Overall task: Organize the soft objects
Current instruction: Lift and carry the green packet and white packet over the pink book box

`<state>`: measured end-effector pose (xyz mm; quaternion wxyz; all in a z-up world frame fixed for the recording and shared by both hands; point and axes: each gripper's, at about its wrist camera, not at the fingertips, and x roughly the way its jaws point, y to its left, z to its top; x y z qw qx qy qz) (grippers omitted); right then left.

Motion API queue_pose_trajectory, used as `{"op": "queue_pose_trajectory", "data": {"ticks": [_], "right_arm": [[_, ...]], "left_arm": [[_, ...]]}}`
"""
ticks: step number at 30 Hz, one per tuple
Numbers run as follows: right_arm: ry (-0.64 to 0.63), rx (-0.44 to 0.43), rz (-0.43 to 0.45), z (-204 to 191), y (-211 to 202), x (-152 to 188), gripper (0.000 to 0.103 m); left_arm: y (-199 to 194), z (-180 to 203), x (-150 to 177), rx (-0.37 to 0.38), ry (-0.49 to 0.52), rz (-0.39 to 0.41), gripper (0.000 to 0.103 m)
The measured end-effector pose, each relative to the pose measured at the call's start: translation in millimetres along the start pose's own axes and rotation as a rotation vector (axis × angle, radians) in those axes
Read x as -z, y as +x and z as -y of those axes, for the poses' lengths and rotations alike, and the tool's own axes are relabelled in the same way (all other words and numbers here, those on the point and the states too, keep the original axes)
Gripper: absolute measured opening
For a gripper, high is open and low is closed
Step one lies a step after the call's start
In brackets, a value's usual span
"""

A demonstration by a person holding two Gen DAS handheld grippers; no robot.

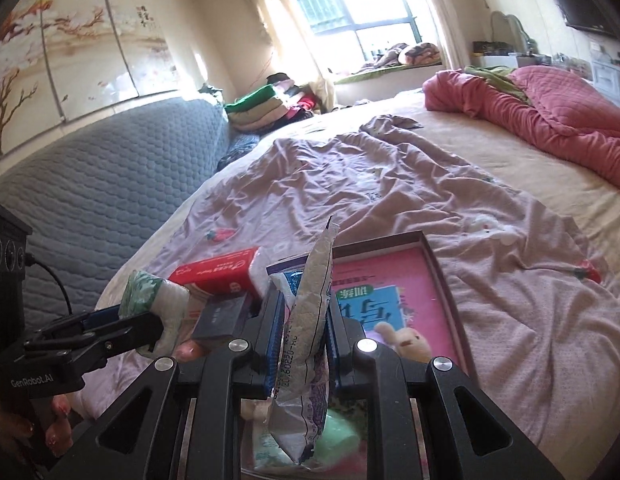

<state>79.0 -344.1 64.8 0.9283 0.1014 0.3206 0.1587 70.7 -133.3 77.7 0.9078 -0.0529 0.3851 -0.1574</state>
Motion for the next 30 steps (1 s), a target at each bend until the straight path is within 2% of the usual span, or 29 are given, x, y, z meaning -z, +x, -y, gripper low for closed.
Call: {"op": "queue_pose_trajectory", "data": {"ticks": [11, 30], "right_arm": [[0.080, 0.013, -0.003, 31.1, -0.3, 5.6, 0.020], [0.154, 0.076, -0.076, 61.5, 18.1, 23.8, 0.020]], "left_arm": [[29.5, 25.0, 4.3, 0.001, 0.050, -0.051, 0.065], [80.9, 32.3, 20.5, -0.004, 0.069, -0.160, 0.065]]}}
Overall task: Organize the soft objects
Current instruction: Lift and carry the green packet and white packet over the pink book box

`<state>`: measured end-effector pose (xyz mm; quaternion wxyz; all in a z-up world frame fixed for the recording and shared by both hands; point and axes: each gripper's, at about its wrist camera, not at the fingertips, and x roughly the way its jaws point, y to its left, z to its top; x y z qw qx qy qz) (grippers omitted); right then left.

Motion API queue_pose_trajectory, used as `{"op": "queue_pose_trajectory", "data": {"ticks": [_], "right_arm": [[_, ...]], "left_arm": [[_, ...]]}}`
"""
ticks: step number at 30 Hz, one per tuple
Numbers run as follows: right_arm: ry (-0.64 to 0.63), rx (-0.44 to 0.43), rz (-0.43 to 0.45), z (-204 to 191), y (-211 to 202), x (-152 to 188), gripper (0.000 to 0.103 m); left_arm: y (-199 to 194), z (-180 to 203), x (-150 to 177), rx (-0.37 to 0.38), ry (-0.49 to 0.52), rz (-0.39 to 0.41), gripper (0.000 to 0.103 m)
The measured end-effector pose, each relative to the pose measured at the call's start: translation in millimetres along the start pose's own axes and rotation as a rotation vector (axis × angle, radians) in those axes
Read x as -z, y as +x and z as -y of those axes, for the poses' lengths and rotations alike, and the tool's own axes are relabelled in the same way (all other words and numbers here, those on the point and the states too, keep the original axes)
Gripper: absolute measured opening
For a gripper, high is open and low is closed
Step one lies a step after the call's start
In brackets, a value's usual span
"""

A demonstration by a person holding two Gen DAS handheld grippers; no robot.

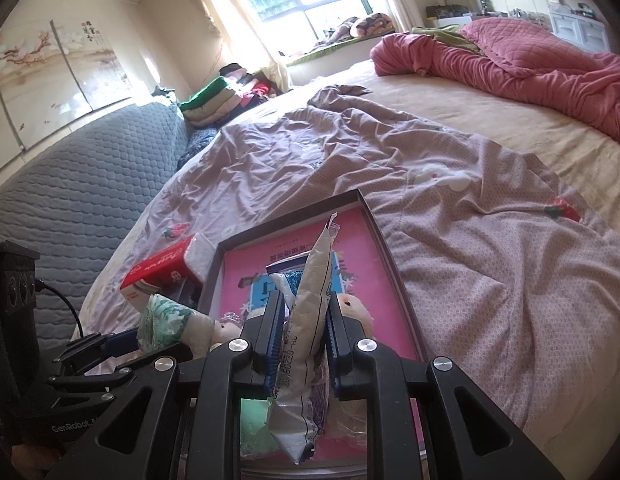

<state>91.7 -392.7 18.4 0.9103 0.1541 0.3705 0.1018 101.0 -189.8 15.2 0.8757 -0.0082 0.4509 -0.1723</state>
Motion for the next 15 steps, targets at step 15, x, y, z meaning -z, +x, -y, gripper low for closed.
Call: {"op": "queue_pose_trajectory", "data": {"ticks": [15], "right_arm": [[-0.034, 0.013, -0.073, -8.4, 26.6, 13.2, 0.020]], "left_arm": [[25.3, 3.5, -1.6, -0.004, 0.007, -0.039, 0.065]]}}
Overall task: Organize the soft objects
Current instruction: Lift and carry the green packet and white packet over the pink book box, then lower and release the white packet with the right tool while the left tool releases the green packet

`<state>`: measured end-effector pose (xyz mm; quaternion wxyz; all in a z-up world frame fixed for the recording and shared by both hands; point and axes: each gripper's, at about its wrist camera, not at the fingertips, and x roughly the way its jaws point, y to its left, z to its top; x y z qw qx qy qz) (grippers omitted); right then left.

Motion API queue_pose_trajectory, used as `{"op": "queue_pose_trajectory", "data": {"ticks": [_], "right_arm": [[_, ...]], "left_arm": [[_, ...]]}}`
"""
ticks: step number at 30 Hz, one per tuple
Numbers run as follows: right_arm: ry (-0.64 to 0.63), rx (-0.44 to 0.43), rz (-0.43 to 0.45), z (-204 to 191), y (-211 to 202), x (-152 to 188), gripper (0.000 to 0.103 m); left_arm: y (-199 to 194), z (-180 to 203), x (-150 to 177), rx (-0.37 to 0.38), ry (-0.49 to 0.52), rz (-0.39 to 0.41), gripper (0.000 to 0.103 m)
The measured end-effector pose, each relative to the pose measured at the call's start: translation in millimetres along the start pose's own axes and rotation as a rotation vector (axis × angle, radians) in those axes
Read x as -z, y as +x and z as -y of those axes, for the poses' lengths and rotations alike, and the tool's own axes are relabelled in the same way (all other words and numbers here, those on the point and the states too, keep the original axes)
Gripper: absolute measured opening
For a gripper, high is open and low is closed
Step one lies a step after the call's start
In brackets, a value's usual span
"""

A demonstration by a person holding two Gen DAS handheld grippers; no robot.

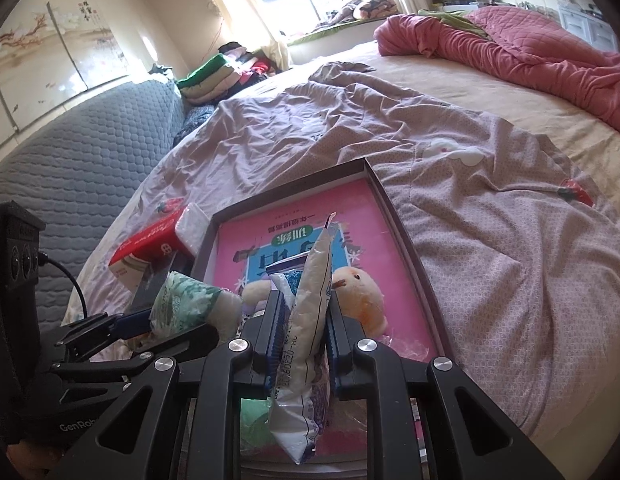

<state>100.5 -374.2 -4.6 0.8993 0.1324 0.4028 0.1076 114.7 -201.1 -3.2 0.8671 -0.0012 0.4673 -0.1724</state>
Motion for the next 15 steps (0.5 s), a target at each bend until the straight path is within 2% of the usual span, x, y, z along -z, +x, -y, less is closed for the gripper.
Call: {"op": "queue_pose_trajectory", "data": {"ticks": [15], "right_arm": [[-0.033, 0.036, -0.035, -0.9, 15.1, 5.7, 0.021]], "left_arm": [[11.7, 3.1, -1.6, 0.000, 0.008, -0.012, 0.065]]}}
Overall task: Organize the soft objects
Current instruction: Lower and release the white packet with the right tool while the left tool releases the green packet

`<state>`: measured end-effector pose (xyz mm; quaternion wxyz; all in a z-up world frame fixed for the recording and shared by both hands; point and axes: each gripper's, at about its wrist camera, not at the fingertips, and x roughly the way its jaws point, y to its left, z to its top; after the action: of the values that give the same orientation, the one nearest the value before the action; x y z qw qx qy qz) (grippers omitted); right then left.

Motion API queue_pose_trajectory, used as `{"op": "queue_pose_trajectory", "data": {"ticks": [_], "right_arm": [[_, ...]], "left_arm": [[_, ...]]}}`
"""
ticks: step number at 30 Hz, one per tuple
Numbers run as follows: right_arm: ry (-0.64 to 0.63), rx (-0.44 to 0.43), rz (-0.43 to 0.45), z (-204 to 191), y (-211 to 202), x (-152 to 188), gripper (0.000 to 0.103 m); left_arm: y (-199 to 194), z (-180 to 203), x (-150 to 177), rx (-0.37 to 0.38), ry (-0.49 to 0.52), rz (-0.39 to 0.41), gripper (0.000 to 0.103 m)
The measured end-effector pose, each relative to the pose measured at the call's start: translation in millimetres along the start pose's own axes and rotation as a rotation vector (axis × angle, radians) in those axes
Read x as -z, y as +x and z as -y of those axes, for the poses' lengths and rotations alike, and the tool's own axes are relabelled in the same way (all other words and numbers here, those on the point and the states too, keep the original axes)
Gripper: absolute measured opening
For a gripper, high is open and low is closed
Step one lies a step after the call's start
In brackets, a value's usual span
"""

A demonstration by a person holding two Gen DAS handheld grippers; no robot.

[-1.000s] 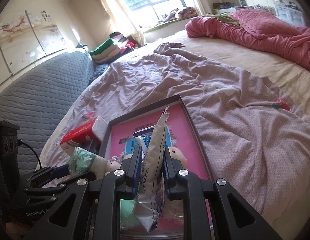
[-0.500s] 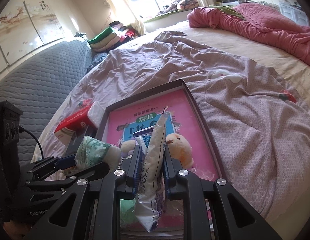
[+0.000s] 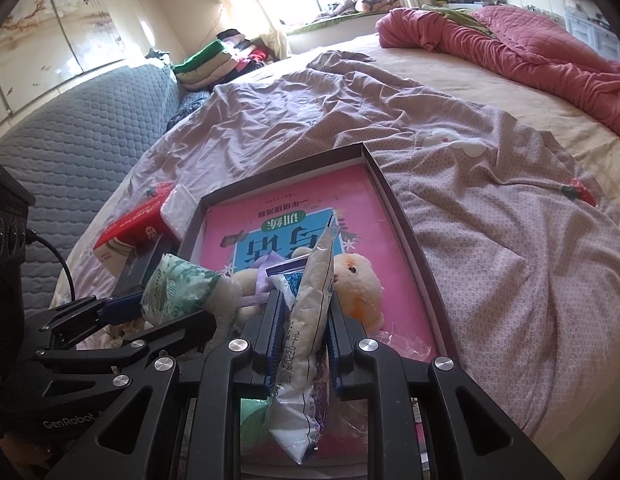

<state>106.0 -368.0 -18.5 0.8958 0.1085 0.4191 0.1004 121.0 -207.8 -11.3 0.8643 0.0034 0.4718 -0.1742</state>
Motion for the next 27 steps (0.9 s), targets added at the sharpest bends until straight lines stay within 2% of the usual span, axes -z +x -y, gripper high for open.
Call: {"op": "queue_pose_trajectory", "data": {"ticks": [13, 20, 27], "right_arm": [[-0.010, -0.009, -0.010, -1.6, 4.1, 0.6, 0.024], [0.016, -0.023, 0.029, 2.4, -4.5, -1.6, 0.033], [0.059, -0.025, 0.057, 10.3, -10.6, -3.1, 0.049]], "left_arm": [[3.2, -1.2, 0.1, 0.007, -0.005, -0.010, 0.066], [5.1, -3.0, 0.7, 0.013, -0.011, -0.018, 0.066], [7.0, -6.1, 1.5, 0.026, -0.029, -0.033, 0.068]]}}
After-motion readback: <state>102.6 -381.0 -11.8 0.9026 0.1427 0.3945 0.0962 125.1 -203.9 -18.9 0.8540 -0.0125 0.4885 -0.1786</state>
